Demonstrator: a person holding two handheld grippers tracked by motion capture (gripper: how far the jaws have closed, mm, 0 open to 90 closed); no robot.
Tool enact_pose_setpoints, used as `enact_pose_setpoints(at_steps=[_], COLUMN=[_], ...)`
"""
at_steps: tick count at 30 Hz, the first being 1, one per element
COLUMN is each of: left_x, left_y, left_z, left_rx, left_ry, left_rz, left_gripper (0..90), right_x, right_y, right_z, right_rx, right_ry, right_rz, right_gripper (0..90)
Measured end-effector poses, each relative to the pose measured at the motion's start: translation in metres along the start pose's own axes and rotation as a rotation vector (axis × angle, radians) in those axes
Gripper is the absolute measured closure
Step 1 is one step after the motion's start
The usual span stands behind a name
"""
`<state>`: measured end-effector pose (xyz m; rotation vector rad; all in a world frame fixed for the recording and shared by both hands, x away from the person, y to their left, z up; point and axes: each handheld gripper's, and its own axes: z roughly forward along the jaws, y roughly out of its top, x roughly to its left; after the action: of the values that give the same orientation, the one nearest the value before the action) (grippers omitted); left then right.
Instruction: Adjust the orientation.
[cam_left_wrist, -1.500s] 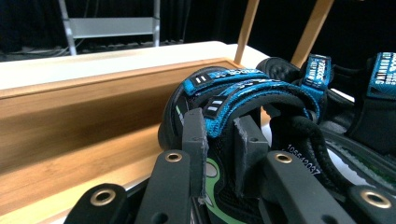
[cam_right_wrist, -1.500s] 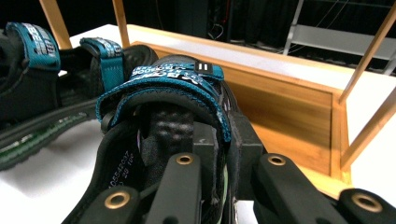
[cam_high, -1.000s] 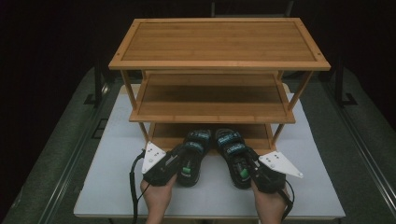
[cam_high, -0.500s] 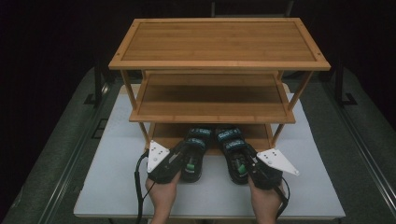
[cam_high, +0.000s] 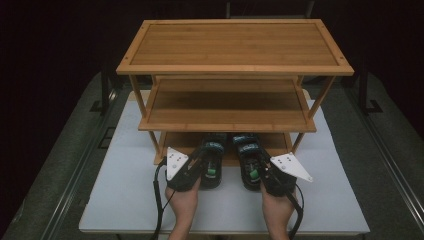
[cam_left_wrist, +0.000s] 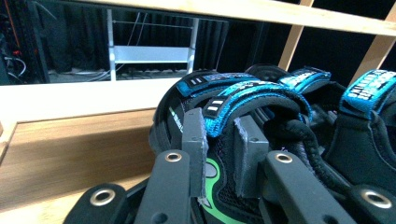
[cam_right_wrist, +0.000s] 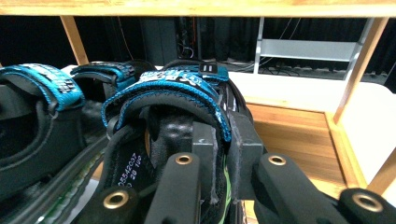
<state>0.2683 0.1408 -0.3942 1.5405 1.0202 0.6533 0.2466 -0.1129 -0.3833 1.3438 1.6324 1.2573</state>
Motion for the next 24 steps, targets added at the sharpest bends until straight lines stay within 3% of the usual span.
enact_pose_setpoints(at_steps=[15, 24], left_x=[-0.006, -0.004], left_y=[-0.007, -0.015], left_z=[0.020, 0.032], left_rx=[-0.008, 0.026], left_ry=[0.046, 0.060], left_rz=[-0.005, -0.025], left_gripper=[76.6, 76.2], right_x=[0.015, 0.023], right_y=[-0.001, -0.006], right_z=[0.022, 0.037], right_rx=[0.012, 0.053], right_ry=[-0.030, -0.046], right_rz=[0.019, 0.027], right_gripper=[82.0, 81.7])
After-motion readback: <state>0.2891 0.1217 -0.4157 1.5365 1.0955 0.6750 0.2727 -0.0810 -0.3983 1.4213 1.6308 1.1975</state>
